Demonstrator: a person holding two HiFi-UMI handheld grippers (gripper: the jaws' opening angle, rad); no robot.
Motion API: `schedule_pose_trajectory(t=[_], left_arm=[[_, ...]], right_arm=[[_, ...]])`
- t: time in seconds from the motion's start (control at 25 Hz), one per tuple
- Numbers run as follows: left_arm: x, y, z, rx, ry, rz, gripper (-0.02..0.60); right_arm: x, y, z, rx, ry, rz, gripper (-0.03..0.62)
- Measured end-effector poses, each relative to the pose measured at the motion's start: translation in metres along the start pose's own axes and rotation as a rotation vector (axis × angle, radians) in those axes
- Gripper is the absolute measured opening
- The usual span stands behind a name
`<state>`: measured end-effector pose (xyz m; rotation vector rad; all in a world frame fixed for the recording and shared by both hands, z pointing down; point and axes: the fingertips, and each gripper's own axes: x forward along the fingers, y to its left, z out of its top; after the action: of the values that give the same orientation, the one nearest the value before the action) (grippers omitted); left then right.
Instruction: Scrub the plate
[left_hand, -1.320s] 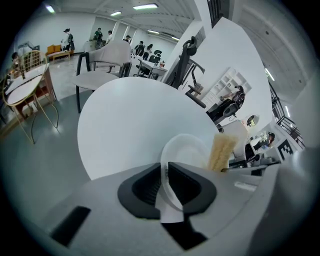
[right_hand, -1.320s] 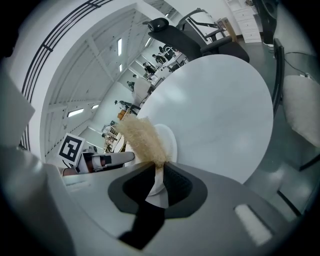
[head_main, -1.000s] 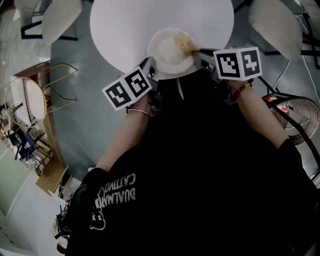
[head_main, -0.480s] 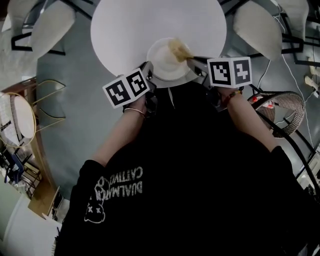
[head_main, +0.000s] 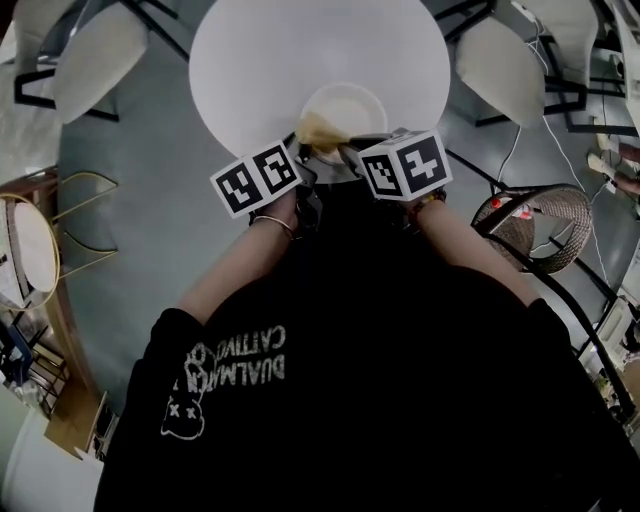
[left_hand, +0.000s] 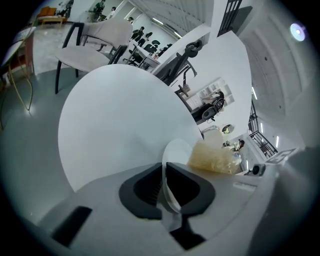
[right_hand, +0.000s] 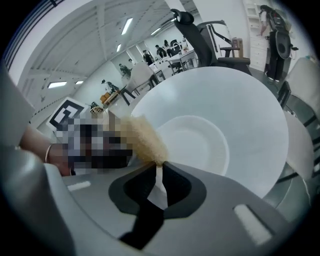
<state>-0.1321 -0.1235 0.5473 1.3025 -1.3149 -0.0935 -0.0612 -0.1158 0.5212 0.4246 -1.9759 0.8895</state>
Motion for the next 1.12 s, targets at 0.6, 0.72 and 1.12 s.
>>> schedule_pose_trajectory(t=[0.6,0.72,1.12], left_arm=[[-0.014,0.014,0.005,0.07,0.044,-0.033,0.025],[-0.014,0.015,0.002,0.083,0.059,-0.035,0.026],[-0.017,0.018,0.003,0.078,0.067,-0.038,0.026]], right_arm=[[0.017,0.008,-0.006,-0.015,0.064,-0.133,0.038],[0.02,0.016,-0.006,-0.045,0.06,-0.105,0.04],[0.021,0.023,-0.003,-0.015,0.008,-0.048,0.014]])
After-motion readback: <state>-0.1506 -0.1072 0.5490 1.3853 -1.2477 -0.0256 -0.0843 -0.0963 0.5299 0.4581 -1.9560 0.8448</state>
